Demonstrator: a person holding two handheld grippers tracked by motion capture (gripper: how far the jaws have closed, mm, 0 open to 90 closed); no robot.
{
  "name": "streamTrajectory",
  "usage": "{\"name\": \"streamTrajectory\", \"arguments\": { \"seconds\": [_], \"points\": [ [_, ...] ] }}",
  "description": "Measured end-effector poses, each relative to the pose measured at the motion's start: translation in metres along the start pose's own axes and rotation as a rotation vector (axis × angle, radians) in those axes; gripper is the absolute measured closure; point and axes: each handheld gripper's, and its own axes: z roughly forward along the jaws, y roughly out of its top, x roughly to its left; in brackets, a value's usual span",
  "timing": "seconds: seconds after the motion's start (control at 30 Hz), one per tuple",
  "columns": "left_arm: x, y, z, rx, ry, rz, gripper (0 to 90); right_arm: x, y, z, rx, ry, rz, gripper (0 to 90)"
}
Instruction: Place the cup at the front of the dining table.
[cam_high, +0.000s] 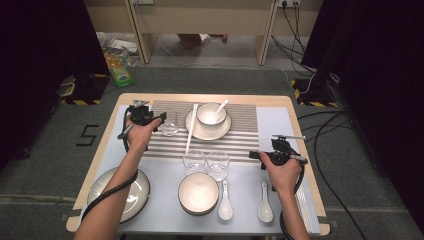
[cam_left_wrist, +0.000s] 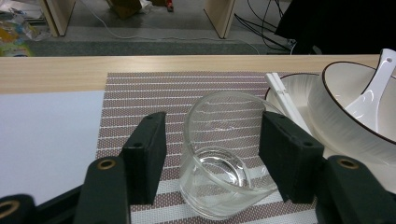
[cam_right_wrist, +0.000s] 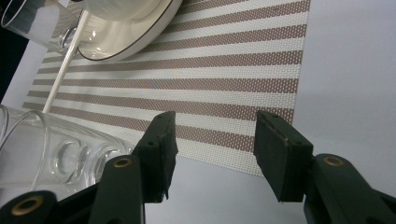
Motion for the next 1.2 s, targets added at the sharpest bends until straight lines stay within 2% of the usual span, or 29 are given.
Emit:
{"name": "streamTrajectory", "arguments": {
  "seconds": [0.3, 0.67, 0.93, 1.2],
  "points": [
    [0.000, -0.003, -0.012, -0.016, 0.019, 0.023, 38.0, 0.001, 0.000, 0.000, 0.001, -0.001, 0.001, 49.2],
    [-0.004, -0.007, -0.030, -0.031, 0.010, 0.039, 31.7, 0.001, -0.001, 0.000, 0.001, -0.003, 0.001, 49.2],
    [-0.007, -0.011, -0.039, -0.040, 0.006, 0.051, 31.0, 0.000, 0.000, 0.000, -0.006, -0.002, -0.011, 49.2],
    [-0.007, -0.015, -0.048, -0.044, 0.002, 0.063, 31.4, 0.001, -0.001, 0.000, 0.000, -0.003, 0.001, 49.2]
  ]
}}
